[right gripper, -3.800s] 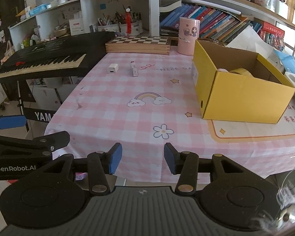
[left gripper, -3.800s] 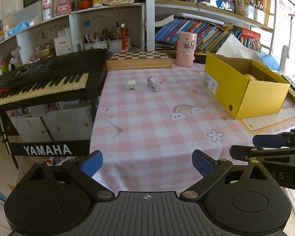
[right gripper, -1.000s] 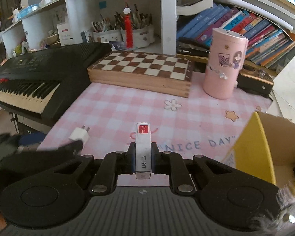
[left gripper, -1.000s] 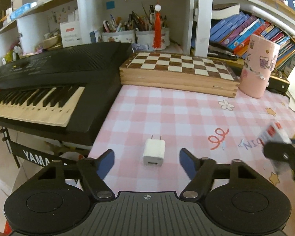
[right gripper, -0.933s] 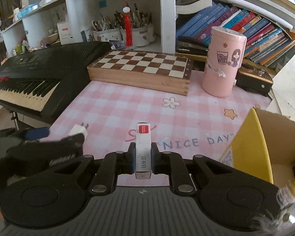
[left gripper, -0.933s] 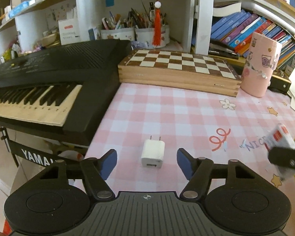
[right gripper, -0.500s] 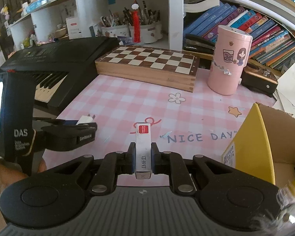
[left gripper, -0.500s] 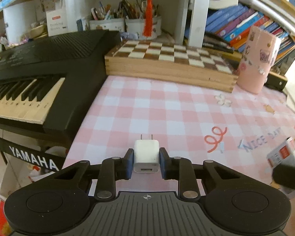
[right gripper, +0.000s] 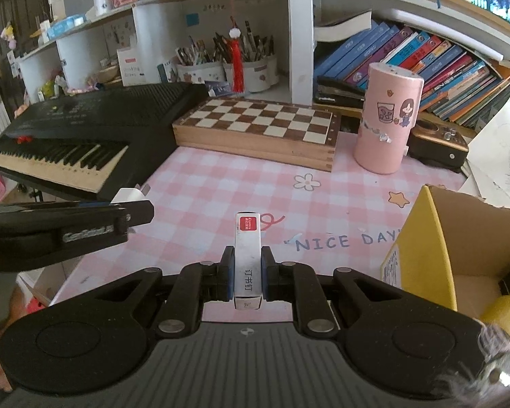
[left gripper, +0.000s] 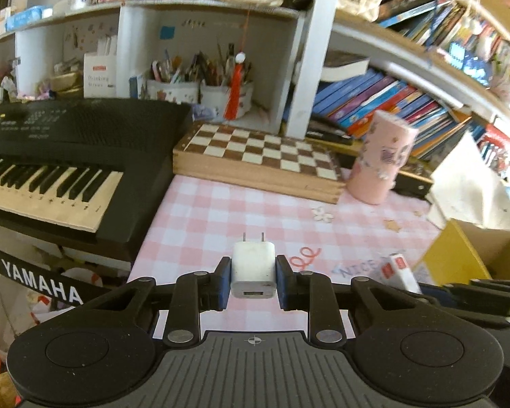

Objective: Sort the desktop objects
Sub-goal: 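Lift the small box with the right gripper while the left gripper grasps the white plug charger, then carry the small box and white charger over the yellow box with both grippers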

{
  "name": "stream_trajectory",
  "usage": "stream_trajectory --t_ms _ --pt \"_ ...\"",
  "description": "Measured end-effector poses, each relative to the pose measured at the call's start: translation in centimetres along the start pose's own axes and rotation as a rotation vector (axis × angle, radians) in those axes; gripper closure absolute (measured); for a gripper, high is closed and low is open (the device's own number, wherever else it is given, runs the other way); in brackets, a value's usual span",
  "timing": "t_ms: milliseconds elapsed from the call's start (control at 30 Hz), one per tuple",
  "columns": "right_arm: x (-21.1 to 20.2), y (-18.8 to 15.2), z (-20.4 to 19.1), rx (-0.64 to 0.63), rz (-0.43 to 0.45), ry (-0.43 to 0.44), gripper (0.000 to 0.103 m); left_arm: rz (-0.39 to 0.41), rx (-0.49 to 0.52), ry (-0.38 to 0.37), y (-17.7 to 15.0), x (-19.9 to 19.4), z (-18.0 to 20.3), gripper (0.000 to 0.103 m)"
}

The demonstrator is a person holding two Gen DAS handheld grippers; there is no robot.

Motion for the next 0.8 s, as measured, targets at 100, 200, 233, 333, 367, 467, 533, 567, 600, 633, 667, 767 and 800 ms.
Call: stream_trajectory --t_ms 100,200,233,333,367,467,533,567,600,633,667,767,800 --pt "-1.4 -0.2 -0.7 0.001 0.012 0.0 0.089 0.007 0.004 -0.019 -0.5 -2.3 -0.3 0.078" --pt "-3.3 -0.9 -1.6 -0.004 0.021 0.004 0.089 0.006 0.014 -0.037 -1.4 -4.4 -0.6 0.078" --pt "-3.9 -1.2 -1.9 -0.005 0.021 0.008 0.089 0.007 0.019 -0.043 -1.7 -5.1 -0.7 0.078" --pt "-5.9 -2.5 -3.2 -0.007 0.015 0.015 0.089 0.011 0.027 -0.056 -2.8 -7.2 -1.0 0.078" --pt "-6.5 -3.0 -3.6 -0.007 0.014 0.013 0.089 0.014 0.03 -0.06 -3.1 -7.8 -1.2 0.078" --pt "-8.0 -4.5 -4.8 0.006 0.021 -0.001 0.089 0.016 0.041 -0.071 -4.3 -9.4 -1.7 0.078" --pt "-8.9 -5.5 -5.5 0.025 0.026 -0.015 0.089 0.015 0.047 -0.076 -5.0 -10.3 -2.2 0.078" --pt "-9.2 -5.9 -5.9 0.033 0.027 -0.021 0.089 0.015 0.049 -0.077 -5.4 -10.8 -2.5 0.078" --pt "-9.6 -6.3 -6.2 0.04 0.027 -0.025 0.089 0.015 0.052 -0.077 -5.7 -11.3 -2.7 0.078" --pt "-9.9 -6.8 -6.6 0.045 0.027 -0.031 0.089 0.015 0.054 -0.078 -6.1 -11.8 -3.1 0.078" --pt "-10.3 -7.3 -7.0 0.048 0.027 -0.034 0.089 0.014 0.056 -0.079 -6.5 -12.3 -3.4 0.078" --pt "-11.4 -8.8 -8.5 0.057 0.024 -0.038 0.089 0.005 0.064 -0.087 -7.7 -13.7 -4.2 0.078" --pt "-11.8 -9.3 -9.1 0.061 0.023 -0.039 0.089 0.002 0.07 -0.092 -8.1 -14.2 -4.5 0.078"
Point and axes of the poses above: each gripper's, at about its wrist camera, not at the fingertips, and x roughly the way its jaws point, z to its right, y to its top, the point moved 3 cm from there along x, roughly the way its jaws point, and after that the axes turned 9 degrees about y, right-handed, at the moved point
